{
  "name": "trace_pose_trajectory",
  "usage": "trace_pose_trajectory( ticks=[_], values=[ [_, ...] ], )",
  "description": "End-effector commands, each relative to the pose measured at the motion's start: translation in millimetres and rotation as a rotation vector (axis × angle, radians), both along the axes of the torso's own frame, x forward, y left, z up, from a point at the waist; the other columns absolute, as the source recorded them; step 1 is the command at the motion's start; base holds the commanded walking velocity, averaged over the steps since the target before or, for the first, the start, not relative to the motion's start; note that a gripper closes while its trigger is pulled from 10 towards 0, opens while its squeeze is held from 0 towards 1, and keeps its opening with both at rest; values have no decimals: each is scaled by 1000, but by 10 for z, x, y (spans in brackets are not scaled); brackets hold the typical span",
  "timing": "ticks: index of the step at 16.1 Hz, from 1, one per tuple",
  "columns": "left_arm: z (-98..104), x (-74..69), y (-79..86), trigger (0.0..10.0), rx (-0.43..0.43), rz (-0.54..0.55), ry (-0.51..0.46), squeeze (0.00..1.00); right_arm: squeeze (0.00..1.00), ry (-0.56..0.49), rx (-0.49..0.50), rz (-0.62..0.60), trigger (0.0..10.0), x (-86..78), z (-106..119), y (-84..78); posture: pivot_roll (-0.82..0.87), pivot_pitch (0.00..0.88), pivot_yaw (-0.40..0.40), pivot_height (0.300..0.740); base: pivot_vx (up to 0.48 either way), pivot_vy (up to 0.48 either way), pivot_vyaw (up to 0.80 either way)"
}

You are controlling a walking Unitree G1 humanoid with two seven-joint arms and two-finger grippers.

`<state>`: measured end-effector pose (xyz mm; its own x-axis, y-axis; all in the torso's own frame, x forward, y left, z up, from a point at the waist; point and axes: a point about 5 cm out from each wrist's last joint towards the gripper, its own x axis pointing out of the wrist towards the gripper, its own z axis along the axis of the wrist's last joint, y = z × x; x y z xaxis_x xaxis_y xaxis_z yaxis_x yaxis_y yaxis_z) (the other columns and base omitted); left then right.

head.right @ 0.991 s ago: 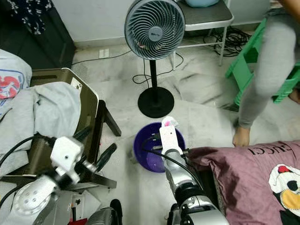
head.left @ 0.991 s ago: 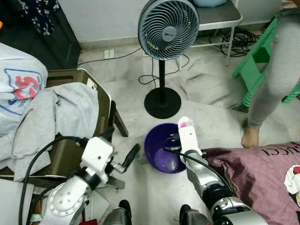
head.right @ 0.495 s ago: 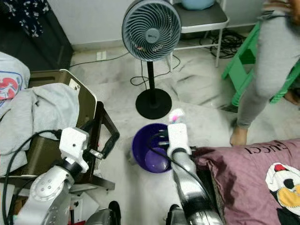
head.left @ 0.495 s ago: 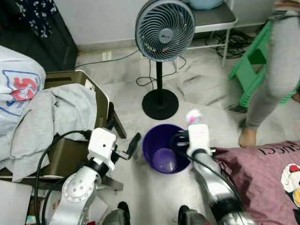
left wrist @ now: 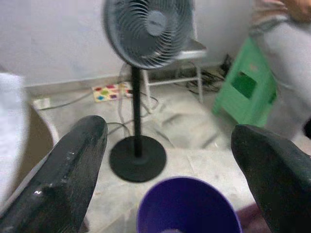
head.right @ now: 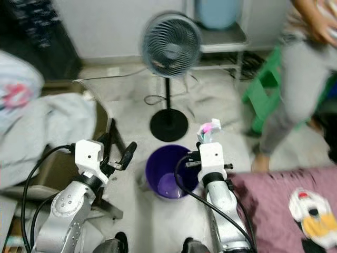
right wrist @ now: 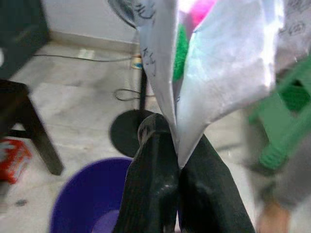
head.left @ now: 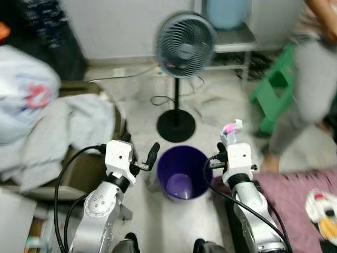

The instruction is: Clean up the room

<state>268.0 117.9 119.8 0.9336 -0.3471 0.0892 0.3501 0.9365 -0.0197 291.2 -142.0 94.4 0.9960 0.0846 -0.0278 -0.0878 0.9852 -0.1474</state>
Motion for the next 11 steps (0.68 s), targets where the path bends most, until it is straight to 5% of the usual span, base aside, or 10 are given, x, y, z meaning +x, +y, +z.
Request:
trace_pose_trajectory(
  ticks=[1, 11],
  values=[
    [-67, -17, 39, 10000, 8, 5, 20, 0, 0, 24, 11, 15, 10000, -28, -19, 26, -105, 156, 31, 740, 0, 0, 0],
    [-89, 12, 21, 10000, 1, -18, 4, 0, 0, 53, 28, 13, 10000, -21, -29, 23, -107, 156, 38, 740, 97, 0, 0]
  ],
)
